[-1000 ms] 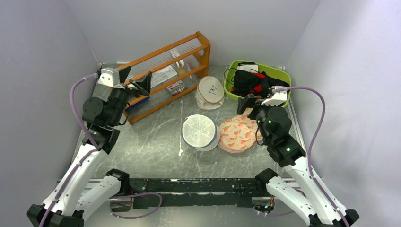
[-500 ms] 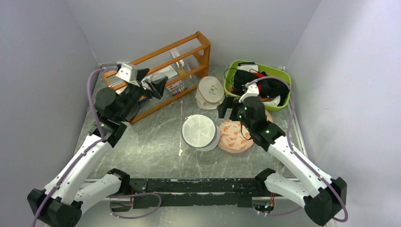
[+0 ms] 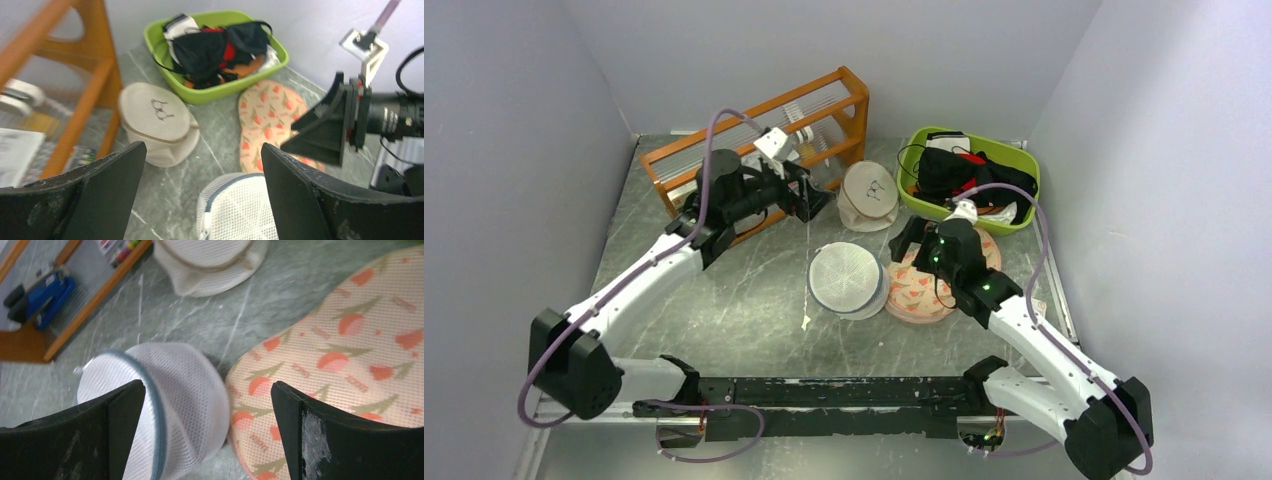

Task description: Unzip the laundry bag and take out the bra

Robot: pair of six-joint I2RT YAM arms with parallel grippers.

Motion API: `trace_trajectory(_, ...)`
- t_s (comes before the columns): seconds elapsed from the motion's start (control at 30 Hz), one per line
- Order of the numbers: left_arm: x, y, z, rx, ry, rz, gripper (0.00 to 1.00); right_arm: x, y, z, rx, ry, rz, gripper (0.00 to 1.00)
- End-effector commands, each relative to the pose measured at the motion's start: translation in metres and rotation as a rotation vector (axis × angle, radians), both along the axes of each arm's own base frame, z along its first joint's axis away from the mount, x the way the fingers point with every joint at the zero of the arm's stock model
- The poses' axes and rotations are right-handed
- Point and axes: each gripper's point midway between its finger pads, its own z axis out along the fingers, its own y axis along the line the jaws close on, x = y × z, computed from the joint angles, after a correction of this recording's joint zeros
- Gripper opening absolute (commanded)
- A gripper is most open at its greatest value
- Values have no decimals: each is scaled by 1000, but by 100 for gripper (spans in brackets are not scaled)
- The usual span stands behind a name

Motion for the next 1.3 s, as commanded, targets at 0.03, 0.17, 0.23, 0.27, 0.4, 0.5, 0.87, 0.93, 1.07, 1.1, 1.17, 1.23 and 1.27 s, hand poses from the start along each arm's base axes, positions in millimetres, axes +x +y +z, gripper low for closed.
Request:
trace_trajectory(0.03,-18,-36,-22,48,79,-197,98,7,-32,-20,85,63,-136,100)
trace_trajectory(0.17,-20,-52,-49,102,162,-258,98,2,-39,-52,144,172,-122,100)
trace_trajectory(0.23,-25,-62,-61,116,205,-305,97,0,-43,-65,176,200,-112,100)
trace_trajectory(0.27,-27,-68,-69,125,230,-326,97,0,-47,-71,183,212,-119,100)
trace_trajectory(0.4,-32,-83,-96,169,309,-381,99,1,-71,-93,135,253,-187,100)
trace_trajectory(0.5,-32,-92,-120,225,392,-412,98,1,-88,-110,128,288,-236,100)
trace_trajectory(0.87,-35,-94,-165,361,504,-439,100,9,-122,-102,115,264,-313,100)
trace_trajectory(0.93,-35,-92,-164,374,485,-439,100,10,-122,-91,102,225,-288,100)
trace_trajectory(1.07,-33,-89,-165,394,468,-424,100,11,-107,-68,111,151,-168,100)
trace_trajectory(1.1,-31,-88,-166,399,469,-412,99,11,-101,-63,123,135,-132,100)
trace_trajectory(1.17,-27,-86,-172,418,486,-388,93,11,-90,-53,146,99,-66,100)
trace_trajectory(1.23,-24,-85,-177,438,510,-367,82,10,-80,-46,168,82,-9,100)
trace_trajectory(1.27,-22,-85,-179,446,524,-358,74,10,-76,-45,174,81,9,100)
